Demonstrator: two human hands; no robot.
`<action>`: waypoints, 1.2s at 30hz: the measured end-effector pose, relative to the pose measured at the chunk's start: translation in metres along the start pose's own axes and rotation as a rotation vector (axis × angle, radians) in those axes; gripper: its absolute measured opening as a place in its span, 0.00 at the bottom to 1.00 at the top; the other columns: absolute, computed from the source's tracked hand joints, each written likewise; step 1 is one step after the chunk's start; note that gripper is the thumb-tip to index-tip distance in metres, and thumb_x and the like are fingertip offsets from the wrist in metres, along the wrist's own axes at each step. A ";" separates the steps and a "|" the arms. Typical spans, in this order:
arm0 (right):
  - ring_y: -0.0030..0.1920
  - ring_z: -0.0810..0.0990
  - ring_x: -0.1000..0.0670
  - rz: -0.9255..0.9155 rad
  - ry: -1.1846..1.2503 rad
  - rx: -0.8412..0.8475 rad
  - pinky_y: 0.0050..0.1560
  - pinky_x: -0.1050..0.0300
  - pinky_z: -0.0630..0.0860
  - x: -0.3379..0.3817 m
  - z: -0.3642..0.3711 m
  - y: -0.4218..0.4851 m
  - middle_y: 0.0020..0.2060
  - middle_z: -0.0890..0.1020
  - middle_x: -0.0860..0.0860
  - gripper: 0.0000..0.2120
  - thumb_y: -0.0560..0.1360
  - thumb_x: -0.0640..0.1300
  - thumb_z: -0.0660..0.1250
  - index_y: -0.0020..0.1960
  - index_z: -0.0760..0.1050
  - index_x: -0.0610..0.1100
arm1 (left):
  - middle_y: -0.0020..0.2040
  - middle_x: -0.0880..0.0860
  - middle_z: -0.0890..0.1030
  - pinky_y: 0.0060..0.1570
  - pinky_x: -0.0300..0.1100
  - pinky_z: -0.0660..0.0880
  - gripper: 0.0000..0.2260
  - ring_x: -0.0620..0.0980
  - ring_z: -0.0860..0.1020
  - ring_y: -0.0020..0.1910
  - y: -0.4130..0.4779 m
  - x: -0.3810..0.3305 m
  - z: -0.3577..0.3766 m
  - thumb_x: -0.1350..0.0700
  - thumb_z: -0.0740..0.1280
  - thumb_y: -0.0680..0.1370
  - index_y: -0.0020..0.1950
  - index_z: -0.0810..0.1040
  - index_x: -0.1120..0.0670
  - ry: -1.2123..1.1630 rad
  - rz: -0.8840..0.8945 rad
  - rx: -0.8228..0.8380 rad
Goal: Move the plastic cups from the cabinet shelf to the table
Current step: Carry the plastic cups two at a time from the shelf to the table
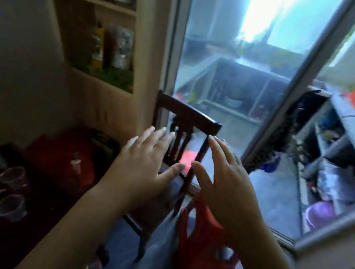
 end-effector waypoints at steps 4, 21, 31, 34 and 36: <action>0.69 0.67 0.45 0.204 -0.073 -0.117 0.68 0.59 0.57 -0.096 -0.096 -0.070 0.67 0.72 0.42 0.32 0.74 0.60 0.53 0.69 0.65 0.39 | 0.75 0.54 0.62 0.70 0.52 0.55 0.39 0.53 0.56 0.74 0.025 -0.138 0.033 0.32 0.45 0.69 0.74 0.61 0.53 -0.071 0.253 0.016; 0.72 0.59 0.54 0.844 -0.339 -0.407 0.68 0.60 0.56 -0.349 -0.377 -0.436 0.72 0.64 0.51 0.33 0.74 0.66 0.50 0.73 0.59 0.48 | 0.75 0.50 0.61 0.70 0.48 0.55 0.40 0.49 0.57 0.74 -0.072 -0.638 0.168 0.30 0.42 0.68 0.74 0.58 0.51 -0.233 0.922 0.241; 0.70 0.50 0.64 0.987 -0.330 -0.432 0.68 0.64 0.51 -0.491 -0.408 -0.482 0.73 0.61 0.54 0.28 0.76 0.56 0.57 0.73 0.59 0.49 | 0.75 0.49 0.59 0.72 0.51 0.53 0.33 0.49 0.55 0.74 -0.042 -0.788 0.282 0.33 0.54 0.75 0.75 0.56 0.50 -0.225 1.032 0.296; 0.72 0.56 0.59 0.983 -0.349 -0.402 0.70 0.61 0.55 -0.559 -0.420 -0.470 0.72 0.64 0.54 0.26 0.76 0.52 0.61 0.72 0.60 0.49 | 0.77 0.47 0.55 0.72 0.49 0.47 0.33 0.47 0.51 0.75 -0.004 -0.830 0.328 0.33 0.53 0.75 0.75 0.52 0.48 -0.226 0.995 0.334; 0.71 0.60 0.56 0.983 -0.342 -0.390 0.70 0.58 0.59 -0.606 -0.429 -0.454 0.71 0.66 0.53 0.26 0.76 0.50 0.62 0.72 0.61 0.48 | 0.77 0.47 0.53 0.72 0.48 0.47 0.33 0.47 0.49 0.75 0.030 -0.855 0.353 0.33 0.53 0.75 0.76 0.50 0.48 -0.225 0.968 0.348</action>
Point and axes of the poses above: each hand's wrist, its own y-axis towards the middle knuckle, its own z-axis out of the palm, x = y × z, the point moved 7 cm from there along y, towards the middle knuckle
